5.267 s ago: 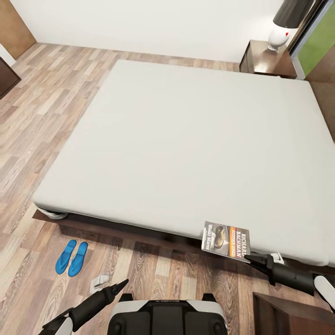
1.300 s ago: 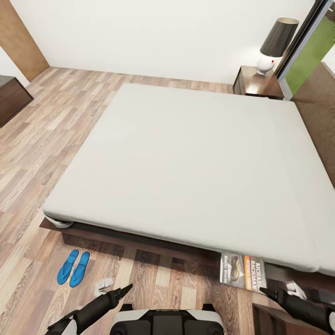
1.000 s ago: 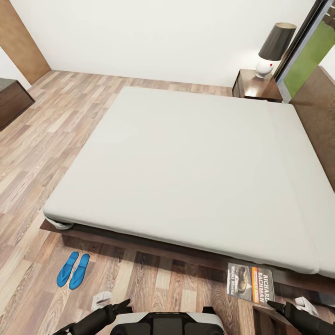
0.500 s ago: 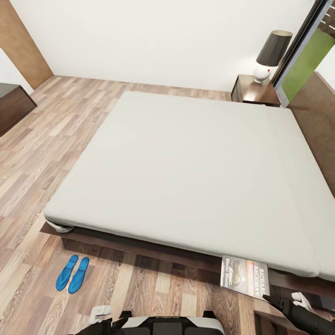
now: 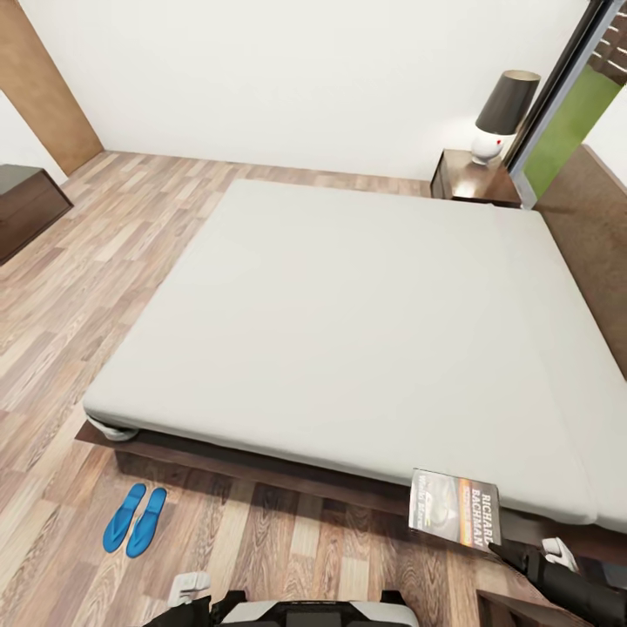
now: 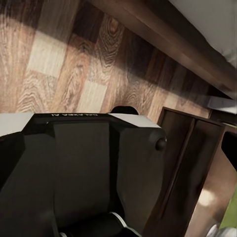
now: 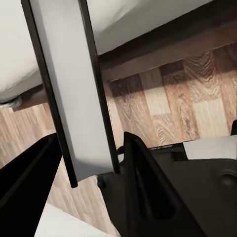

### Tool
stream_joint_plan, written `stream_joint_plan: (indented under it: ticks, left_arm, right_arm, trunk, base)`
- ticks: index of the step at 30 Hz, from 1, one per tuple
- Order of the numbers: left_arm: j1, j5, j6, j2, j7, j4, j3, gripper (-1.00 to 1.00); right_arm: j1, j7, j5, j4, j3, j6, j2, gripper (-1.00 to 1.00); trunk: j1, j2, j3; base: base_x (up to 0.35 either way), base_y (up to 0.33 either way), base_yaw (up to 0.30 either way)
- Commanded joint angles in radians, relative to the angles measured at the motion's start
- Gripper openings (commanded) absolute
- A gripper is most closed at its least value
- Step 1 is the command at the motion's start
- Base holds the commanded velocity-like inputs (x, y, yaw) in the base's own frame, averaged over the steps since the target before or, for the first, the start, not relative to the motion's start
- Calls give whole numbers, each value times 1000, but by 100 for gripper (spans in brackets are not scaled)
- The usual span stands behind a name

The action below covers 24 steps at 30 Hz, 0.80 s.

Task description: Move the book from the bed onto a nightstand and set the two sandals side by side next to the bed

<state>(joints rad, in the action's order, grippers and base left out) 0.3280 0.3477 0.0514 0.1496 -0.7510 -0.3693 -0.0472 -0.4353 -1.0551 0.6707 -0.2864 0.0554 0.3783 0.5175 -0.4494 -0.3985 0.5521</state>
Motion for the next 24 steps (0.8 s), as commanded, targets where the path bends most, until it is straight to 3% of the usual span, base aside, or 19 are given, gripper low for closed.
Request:
stream_joint_plan:
  ticks: [1, 9, 10, 12, 13, 15, 17, 19, 24]
  left_arm:
    - [0, 10, 5, 1, -1, 0, -5, 100]
    - [0, 10, 5, -1, -1, 1, -5, 100]
    - [0, 10, 5, -2, -1, 1, -5, 100]
    - [0, 9, 4, -3, -1, 1, -5, 100]
    - [0, 9, 4, -3, -1, 1, -5, 100]
    - [0, 6, 4, -3, -1, 1, -5, 100]
    - [0, 5, 4, -4, -1, 1, -5, 100]
    - [0, 4, 4, -4, -1, 1, -6, 100]
    - [0, 4, 4, -4, -1, 1, -6, 100]
  right_arm:
    - [0, 0, 8, -12, 8, 7, 1, -100]
    - [0, 12, 4, -71, 11, 1, -3, -100]
    - [0, 14, -3, -72, 12, -5, -16, -100]
    - [0, 16, -51, -71, 13, -33, -76, -100]
    - [0, 16, -64, -70, 13, -37, -85, -100]
    - [0, 17, -147, -70, 14, -49, -128, -100]
    - [0, 15, -193, -72, 13, -51, -154, -100]
    - [0, 10, -227, -77, 10, -51, -171, -100]
    - [0, 4, -245, -83, 6, -45, -180, -100]
  trunk:
    - [-1, -1, 0]
    - [-1, -1, -13]
    - [-1, -1, -15]
    - [-1, -1, -18]
    - [-1, -1, -20]
    - [-1, -1, -23]
    - [-1, -1, -26]
    - [-1, -1, -29]
    - [-1, -1, -38]
  base:
    - [0, 0, 0]
    - [0, 0, 0]
    - [0, 0, 0]
    - [0, 0, 0]
    - [0, 0, 0]
    - [0, 0, 0]
    - [0, 0, 0]
    - [0, 0, 0]
    - [0, 0, 0]
